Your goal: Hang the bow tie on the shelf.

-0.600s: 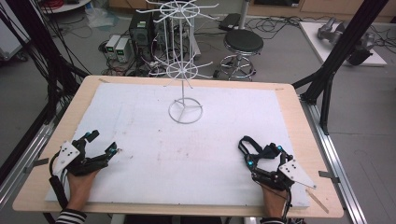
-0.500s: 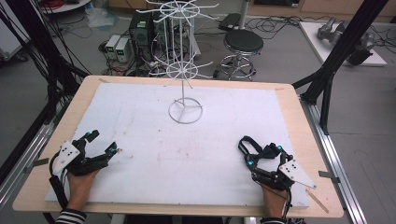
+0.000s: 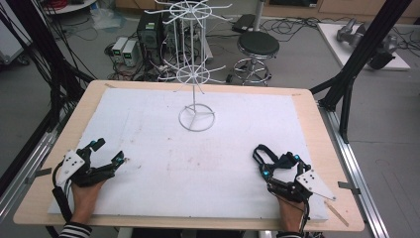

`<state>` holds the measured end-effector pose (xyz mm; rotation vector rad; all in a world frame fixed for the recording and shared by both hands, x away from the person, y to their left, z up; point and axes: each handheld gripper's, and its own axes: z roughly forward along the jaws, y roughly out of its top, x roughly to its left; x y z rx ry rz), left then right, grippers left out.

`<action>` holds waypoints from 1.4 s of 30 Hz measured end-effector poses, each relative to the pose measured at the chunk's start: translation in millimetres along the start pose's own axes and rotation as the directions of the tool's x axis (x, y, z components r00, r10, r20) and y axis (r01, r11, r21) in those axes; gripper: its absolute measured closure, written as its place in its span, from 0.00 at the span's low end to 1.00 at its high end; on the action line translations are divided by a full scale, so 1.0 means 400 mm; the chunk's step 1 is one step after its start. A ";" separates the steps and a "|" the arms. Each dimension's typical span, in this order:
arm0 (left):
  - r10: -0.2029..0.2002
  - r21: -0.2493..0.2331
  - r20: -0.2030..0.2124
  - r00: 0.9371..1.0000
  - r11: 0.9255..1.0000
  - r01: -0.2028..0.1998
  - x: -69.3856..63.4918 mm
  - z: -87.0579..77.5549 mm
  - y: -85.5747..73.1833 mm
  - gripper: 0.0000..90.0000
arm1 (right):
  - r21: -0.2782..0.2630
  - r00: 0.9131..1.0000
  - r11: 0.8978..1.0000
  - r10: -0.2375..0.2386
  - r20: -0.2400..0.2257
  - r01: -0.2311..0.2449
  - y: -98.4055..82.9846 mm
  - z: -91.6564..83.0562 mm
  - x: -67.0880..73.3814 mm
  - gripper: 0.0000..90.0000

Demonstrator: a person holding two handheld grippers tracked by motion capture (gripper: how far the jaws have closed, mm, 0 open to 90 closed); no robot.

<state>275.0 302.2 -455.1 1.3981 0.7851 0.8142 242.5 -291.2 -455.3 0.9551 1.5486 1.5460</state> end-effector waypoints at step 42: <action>0.003 0.005 0.000 1.000 1.000 -0.003 -0.001 0.001 0.000 0.19 | 0.370 0.992 0.922 -0.087 -0.095 0.116 0.149 0.093 -0.083 0.09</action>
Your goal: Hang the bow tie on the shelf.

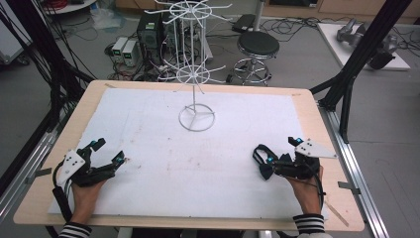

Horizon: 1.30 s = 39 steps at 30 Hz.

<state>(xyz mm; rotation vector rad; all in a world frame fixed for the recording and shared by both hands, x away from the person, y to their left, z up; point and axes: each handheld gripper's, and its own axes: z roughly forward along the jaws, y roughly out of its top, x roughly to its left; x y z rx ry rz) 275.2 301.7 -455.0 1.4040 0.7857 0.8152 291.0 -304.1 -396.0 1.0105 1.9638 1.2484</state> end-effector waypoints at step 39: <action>-0.005 -0.002 0.000 1.000 1.000 0.005 0.000 0.000 0.000 0.19 | 0.526 0.991 0.849 0.029 -0.132 0.045 0.049 0.172 -0.083 0.30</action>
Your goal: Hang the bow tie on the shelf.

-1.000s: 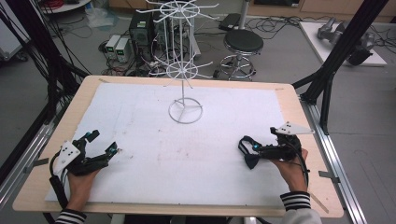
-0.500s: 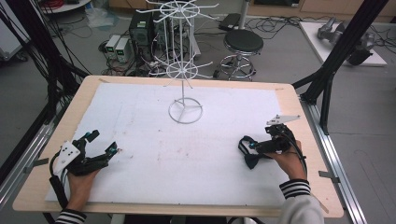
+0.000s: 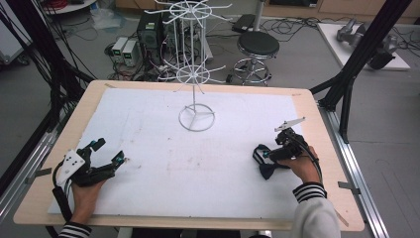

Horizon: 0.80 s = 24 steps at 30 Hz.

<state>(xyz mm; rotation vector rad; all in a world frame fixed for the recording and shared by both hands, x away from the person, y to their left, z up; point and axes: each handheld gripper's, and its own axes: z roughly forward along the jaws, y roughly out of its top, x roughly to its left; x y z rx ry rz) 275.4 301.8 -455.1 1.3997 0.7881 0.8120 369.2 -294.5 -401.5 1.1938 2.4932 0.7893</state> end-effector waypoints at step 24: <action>0.001 0.002 0.000 1.000 1.000 -0.001 0.000 0.000 0.000 0.19 | 0.179 0.999 0.983 -0.030 0.013 0.027 0.000 0.031 -0.011 0.59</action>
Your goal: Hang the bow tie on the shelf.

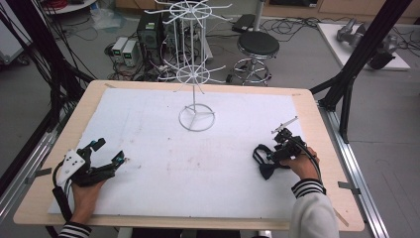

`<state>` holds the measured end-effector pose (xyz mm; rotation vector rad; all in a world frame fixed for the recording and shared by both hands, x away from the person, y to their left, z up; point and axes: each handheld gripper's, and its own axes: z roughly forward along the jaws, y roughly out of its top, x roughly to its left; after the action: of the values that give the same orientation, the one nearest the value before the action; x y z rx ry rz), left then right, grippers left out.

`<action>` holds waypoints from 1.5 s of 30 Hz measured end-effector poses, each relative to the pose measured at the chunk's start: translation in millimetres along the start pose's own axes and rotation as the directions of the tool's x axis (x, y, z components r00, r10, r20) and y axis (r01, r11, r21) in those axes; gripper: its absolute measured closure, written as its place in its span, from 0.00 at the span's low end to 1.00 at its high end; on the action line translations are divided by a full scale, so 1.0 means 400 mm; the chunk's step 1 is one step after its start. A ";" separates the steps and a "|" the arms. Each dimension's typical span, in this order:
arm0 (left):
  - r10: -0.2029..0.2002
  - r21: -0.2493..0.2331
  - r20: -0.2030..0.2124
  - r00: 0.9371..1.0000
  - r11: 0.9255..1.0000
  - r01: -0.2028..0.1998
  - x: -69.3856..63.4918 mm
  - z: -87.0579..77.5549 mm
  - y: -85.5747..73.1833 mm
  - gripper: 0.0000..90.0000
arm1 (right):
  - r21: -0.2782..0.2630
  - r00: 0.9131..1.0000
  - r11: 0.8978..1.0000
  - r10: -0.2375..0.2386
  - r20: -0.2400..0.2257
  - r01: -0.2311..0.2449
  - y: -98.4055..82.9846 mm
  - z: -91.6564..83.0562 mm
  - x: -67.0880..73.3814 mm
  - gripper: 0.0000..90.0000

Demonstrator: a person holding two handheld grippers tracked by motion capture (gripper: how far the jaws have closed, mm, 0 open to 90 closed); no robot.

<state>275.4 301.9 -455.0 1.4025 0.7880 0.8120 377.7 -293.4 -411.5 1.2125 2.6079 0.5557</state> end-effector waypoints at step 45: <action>0.000 -0.002 -0.001 1.000 1.000 0.000 -0.001 0.000 0.000 0.19 | 0.052 0.999 0.998 -0.017 -0.040 0.019 0.026 -0.005 0.022 0.97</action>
<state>275.2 301.7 -455.1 1.4006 0.7879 0.8139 378.7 -280.7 -405.7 1.2043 2.6792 0.5165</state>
